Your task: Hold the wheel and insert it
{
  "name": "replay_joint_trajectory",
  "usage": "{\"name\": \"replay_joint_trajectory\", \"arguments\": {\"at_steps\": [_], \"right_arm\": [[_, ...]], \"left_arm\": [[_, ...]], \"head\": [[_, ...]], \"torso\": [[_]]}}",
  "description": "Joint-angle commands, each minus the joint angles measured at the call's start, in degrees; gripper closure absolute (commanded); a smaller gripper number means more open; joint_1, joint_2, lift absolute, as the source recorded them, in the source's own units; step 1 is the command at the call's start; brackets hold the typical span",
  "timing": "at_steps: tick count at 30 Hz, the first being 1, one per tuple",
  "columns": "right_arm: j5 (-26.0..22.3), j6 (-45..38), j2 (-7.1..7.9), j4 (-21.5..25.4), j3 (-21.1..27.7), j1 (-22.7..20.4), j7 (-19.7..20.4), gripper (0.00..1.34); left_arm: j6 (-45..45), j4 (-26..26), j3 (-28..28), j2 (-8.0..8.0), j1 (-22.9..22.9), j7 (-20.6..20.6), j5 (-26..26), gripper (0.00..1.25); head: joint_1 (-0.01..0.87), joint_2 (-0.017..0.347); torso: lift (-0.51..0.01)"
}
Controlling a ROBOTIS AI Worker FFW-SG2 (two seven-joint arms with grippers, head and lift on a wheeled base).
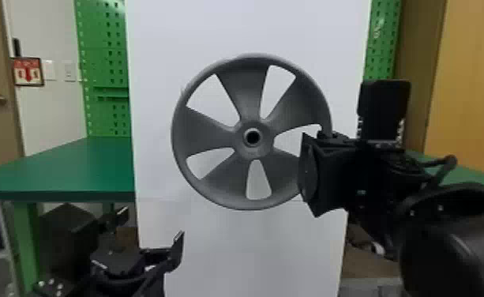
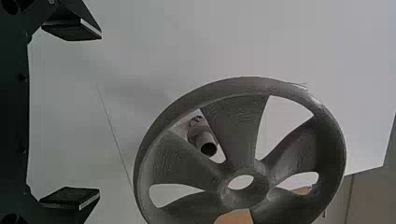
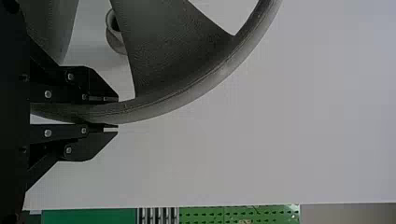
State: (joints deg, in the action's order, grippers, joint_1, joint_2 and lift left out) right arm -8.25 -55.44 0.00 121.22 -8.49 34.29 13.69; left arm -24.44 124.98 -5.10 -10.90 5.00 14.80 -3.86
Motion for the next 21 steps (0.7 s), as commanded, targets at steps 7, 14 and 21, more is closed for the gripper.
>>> {"name": "replay_joint_trajectory", "arguments": {"at_steps": [7,14,21], "right_arm": [[0.34,0.77,-0.05,-1.77,-0.29,0.69,0.02,1.22],[0.69,1.03,-0.05,-2.65,0.06,0.96,0.02,1.22],[0.95,1.47,-0.05,-3.53,0.58,1.39,0.02,1.22]], "left_arm": [[0.01,-0.09,0.0,0.0,-0.08,0.06,0.08,0.1],[0.09,-0.09,-0.09,0.0,-0.08,-0.03,0.08,0.1],[0.09,-0.09,-0.09,0.0,-0.08,-0.03,-0.01,0.1]], "head": [[0.21,0.009],[0.21,0.009],[0.21,0.009]], "torso": [[-0.442],[-0.442],[-0.442]]}}
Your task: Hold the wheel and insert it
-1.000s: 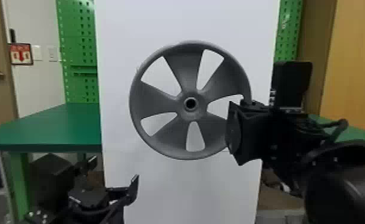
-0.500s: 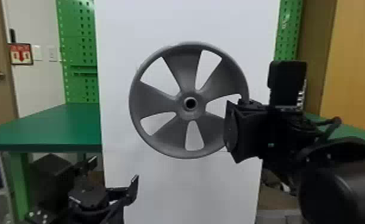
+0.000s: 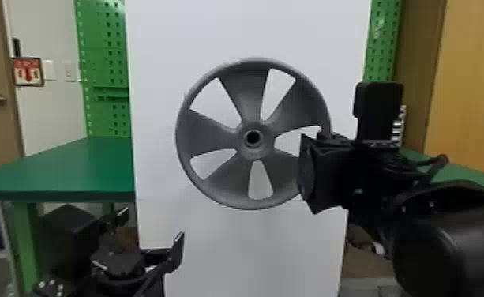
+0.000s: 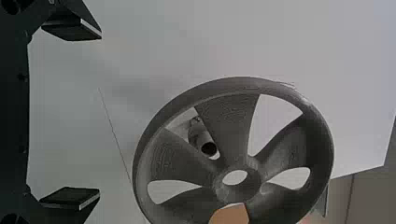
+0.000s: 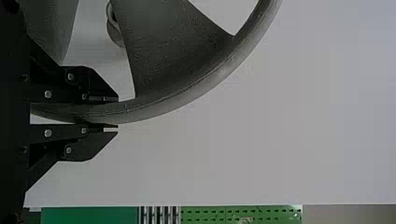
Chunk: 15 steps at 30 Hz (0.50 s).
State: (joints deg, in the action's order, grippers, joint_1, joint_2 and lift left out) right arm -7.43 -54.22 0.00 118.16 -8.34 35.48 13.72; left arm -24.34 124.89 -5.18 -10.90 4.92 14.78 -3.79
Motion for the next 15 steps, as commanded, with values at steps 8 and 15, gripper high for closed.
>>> {"name": "replay_joint_trajectory", "arguments": {"at_steps": [8,15], "right_arm": [[0.14,0.69,-0.05,-2.14,0.96,0.9,0.08,1.22],[0.31,1.04,-0.05,-3.55,1.05,1.69,0.08,1.22]], "left_arm": [[0.09,0.0,-0.09,0.0,0.0,0.08,-0.08,0.1],[0.09,0.0,-0.09,0.0,0.0,-0.01,0.01,0.1]], "head": [[0.21,0.009],[0.21,0.009]], "torso": [[-0.442],[-0.442]]}}
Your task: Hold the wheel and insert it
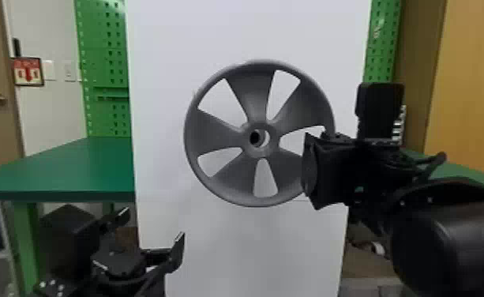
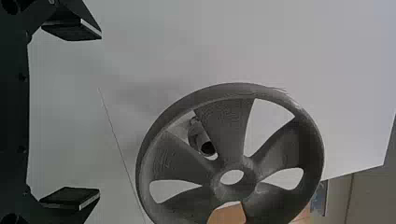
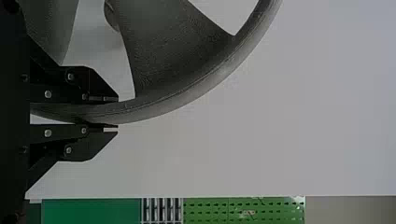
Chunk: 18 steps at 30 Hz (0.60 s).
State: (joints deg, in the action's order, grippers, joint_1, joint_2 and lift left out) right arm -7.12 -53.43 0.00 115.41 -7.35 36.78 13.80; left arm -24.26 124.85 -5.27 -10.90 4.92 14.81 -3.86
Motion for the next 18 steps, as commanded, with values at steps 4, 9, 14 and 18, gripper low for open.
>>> {"name": "replay_joint_trajectory", "arguments": {"at_steps": [4,9,14,18], "right_arm": [[0.17,0.43,-0.05,-1.59,0.14,1.01,0.0,1.22],[-0.35,0.96,-0.05,-3.08,0.4,1.54,0.0,1.22],[-0.35,1.22,-0.05,-4.14,0.58,2.15,0.0,1.22],[-0.35,1.84,-0.05,-5.1,0.49,2.68,0.0,1.22]], "left_arm": [[0.09,-0.05,0.0,0.0,0.0,-0.04,-0.01,0.1],[0.09,-0.05,0.0,0.0,0.0,-0.04,-0.01,0.1],[0.18,-0.05,0.0,0.0,-0.08,-0.04,-0.01,0.1],[0.18,-0.05,0.0,0.0,-0.08,-0.04,-0.01,0.1]], "head": [[0.21,0.009],[0.21,0.009],[0.21,0.009],[0.21,0.009]], "torso": [[-0.442],[-0.442],[-0.442],[-0.442]]}}
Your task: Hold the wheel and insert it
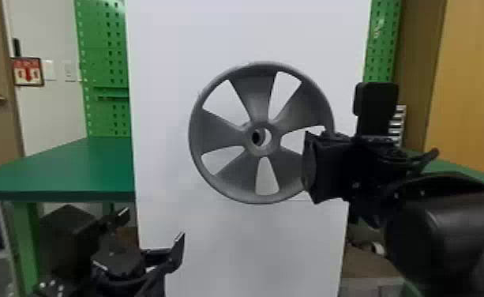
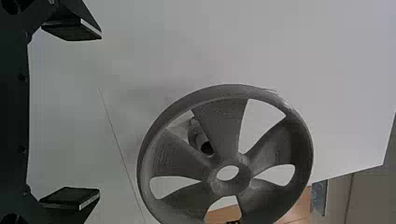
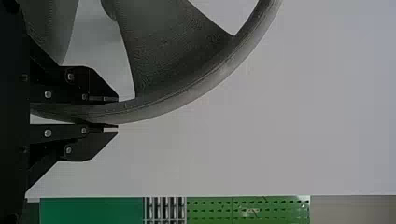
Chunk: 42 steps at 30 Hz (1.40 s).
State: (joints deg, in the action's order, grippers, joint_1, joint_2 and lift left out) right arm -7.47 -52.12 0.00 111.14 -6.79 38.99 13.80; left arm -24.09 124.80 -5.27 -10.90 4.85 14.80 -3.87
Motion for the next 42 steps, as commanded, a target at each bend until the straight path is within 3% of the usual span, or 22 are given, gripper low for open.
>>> {"name": "replay_joint_trajectory", "arguments": {"at_steps": [1,42], "right_arm": [[0.0,0.61,-0.05,-1.1,-0.07,0.56,0.0,1.22],[-0.09,3.95,-0.05,-12.53,-1.04,6.01,0.0,1.22]], "left_arm": [[0.0,0.0,0.0,0.0,-0.02,-0.04,0.0,0.1],[1.06,-0.52,-0.18,0.09,0.25,-0.04,-0.44,0.1]], "head": [[0.21,0.009],[0.21,0.009]], "torso": [[-0.442],[-0.442]]}}
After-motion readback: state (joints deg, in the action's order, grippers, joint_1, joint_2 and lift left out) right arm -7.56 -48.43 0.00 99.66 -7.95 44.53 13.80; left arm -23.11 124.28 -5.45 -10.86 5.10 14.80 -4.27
